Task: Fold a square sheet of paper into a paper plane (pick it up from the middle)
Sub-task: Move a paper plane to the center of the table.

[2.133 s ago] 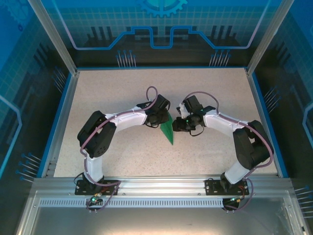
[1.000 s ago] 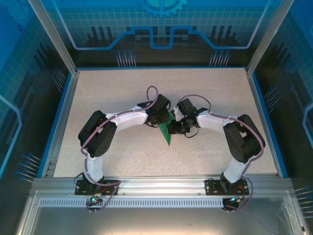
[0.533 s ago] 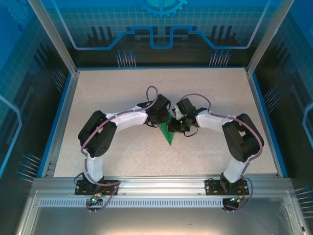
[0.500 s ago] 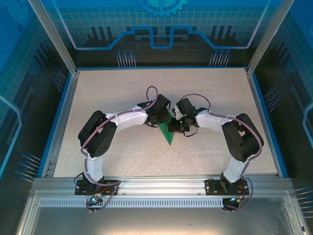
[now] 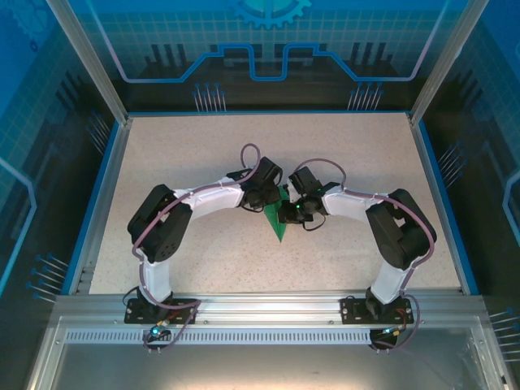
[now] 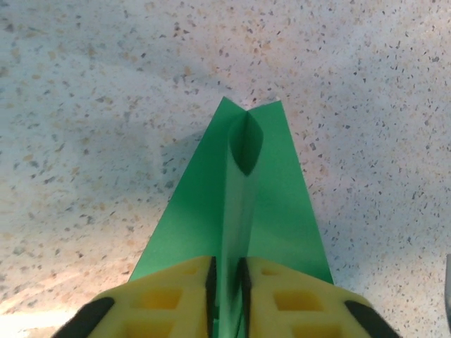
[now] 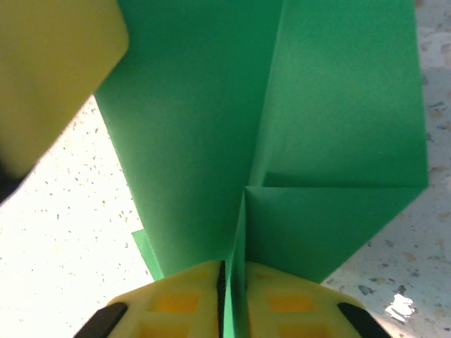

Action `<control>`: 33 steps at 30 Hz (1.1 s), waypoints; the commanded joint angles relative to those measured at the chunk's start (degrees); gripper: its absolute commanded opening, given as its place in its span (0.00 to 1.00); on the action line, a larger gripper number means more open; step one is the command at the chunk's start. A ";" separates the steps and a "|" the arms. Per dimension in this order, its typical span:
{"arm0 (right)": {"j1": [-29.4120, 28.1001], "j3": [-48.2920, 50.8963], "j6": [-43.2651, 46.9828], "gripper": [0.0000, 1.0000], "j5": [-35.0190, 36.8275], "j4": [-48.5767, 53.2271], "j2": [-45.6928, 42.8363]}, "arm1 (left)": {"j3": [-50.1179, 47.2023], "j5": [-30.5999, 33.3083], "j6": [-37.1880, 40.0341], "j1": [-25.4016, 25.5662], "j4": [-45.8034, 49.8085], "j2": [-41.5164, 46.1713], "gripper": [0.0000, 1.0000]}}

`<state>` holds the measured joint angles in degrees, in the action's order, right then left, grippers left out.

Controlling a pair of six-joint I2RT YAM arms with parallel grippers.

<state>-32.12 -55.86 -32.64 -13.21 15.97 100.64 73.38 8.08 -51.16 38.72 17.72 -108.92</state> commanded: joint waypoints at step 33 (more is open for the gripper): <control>-2.48 -3.03 4.91 0.45 0.63 2.14 -1.50 | -20.43 -22.12 -5.36 -4.97 -22.65 3.96 0.03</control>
<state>-33.47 -57.41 -28.93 -12.43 17.10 98.96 54.06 -11.35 -55.64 33.80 -3.42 -104.31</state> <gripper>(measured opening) 0.443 0.066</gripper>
